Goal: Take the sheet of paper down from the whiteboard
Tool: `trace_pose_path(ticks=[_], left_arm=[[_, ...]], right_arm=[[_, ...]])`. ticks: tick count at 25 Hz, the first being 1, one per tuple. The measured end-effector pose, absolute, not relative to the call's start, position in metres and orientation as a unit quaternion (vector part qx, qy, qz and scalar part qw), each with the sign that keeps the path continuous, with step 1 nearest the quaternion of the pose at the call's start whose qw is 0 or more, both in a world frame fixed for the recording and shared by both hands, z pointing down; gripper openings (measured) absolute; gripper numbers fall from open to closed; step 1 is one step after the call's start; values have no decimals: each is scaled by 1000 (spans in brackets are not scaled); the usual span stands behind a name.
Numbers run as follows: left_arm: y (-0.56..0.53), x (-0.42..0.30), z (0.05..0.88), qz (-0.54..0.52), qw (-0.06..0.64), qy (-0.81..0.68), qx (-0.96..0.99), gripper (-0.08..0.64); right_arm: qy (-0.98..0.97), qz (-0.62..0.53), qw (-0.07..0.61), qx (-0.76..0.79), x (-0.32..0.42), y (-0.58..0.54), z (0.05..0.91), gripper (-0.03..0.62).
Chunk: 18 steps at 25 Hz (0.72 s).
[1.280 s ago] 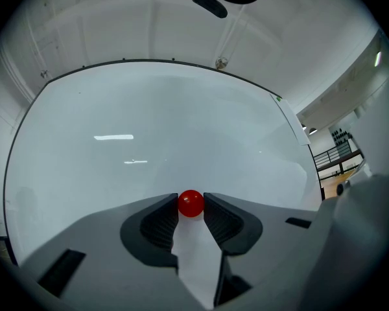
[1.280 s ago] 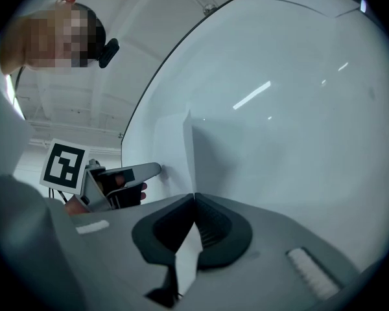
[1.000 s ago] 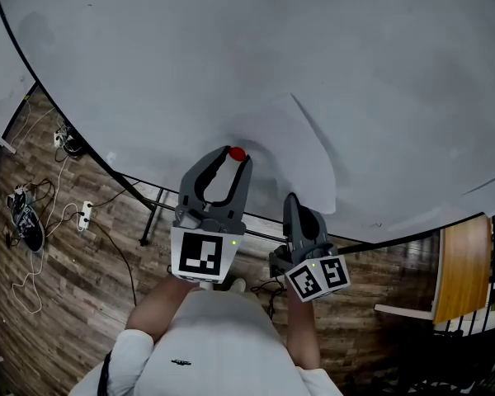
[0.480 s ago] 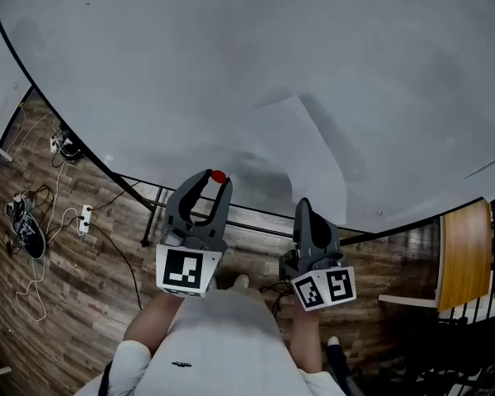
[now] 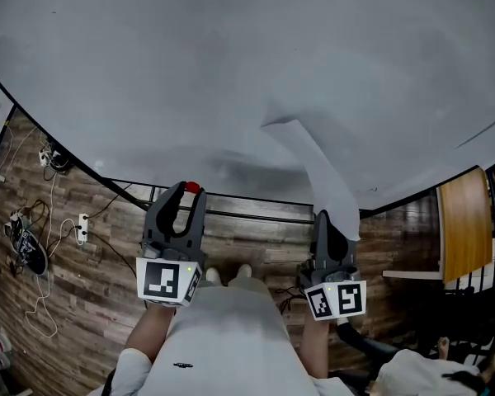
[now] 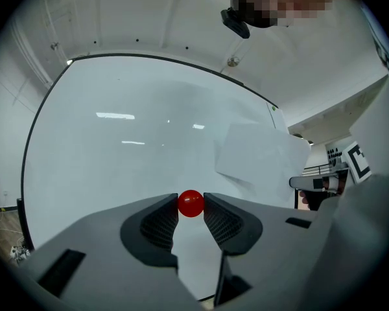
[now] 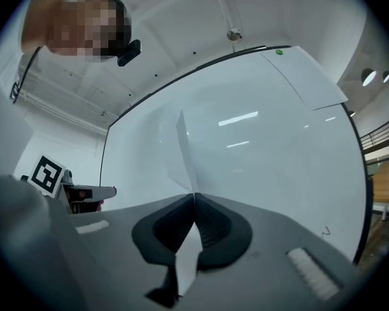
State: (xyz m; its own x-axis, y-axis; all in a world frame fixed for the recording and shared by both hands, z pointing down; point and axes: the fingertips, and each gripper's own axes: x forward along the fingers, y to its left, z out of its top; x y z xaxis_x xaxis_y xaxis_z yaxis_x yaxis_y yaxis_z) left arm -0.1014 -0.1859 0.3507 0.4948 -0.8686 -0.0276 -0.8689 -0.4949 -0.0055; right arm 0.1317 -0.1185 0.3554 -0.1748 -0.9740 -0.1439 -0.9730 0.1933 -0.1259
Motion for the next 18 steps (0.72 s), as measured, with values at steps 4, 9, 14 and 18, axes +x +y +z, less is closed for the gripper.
trace_pose_path(ticks=[4, 9, 14, 18], left_arm=[[-178, -104, 364, 6, -3, 494, -870, 126], [-174, -103, 376, -1, -13, 482, -876, 126], [-172, -93, 377, 2, -14, 473, -881, 125], [-171, -92, 380, 2, -14, 468, -884, 126]], right_arm=[[743, -3, 71, -666, 146, -98, 370, 8], [732, -5, 53, -679, 153, -86, 384, 8], [727, -2, 45, -685, 156, -90, 391, 8], [723, -1, 45, -689, 156, -101, 395, 9]])
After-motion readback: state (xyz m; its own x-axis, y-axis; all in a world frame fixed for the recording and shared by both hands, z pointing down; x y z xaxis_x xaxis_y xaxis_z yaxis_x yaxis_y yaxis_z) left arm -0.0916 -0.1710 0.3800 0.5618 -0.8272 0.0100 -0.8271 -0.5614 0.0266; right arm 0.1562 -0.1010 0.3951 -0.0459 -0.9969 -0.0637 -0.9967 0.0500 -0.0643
